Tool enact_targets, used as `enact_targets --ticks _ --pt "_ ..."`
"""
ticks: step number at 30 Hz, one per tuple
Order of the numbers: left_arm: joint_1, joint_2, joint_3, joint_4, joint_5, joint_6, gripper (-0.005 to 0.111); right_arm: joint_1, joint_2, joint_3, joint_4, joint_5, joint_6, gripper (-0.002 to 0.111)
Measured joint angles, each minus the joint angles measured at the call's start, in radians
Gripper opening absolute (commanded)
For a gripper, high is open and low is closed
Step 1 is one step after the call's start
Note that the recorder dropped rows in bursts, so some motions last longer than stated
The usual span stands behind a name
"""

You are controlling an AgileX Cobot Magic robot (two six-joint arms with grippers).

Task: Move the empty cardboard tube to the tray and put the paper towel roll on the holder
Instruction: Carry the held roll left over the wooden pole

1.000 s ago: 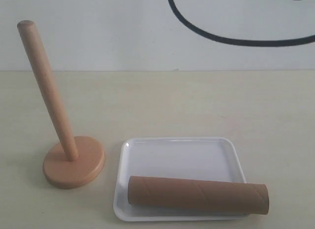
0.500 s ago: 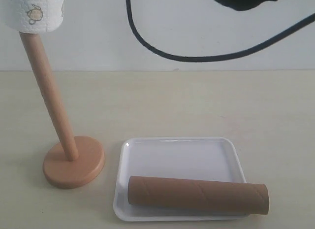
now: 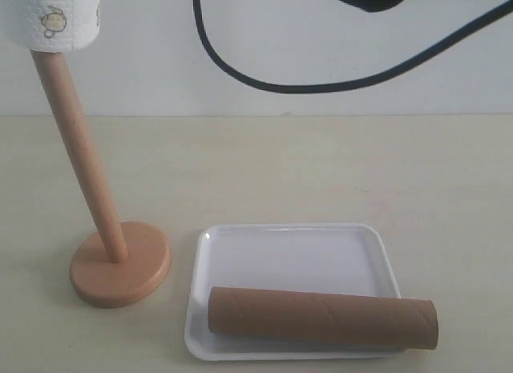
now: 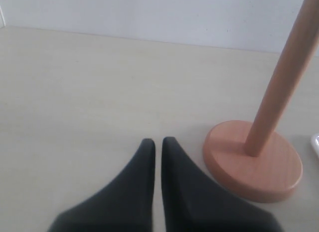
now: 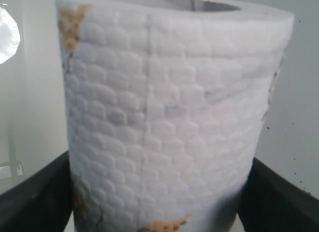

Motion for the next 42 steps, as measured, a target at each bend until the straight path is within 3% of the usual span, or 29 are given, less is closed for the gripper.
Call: enact_targets --ticks 6,42 --pt "0.0 0.0 0.0 0.0 0.0 0.0 0.004 0.048 0.008 -0.004 -0.025 0.047 -0.043 0.0" --pt "0.0 0.0 0.0 0.0 0.0 0.0 0.004 0.048 0.243 -0.006 -0.029 0.082 -0.08 0.0"
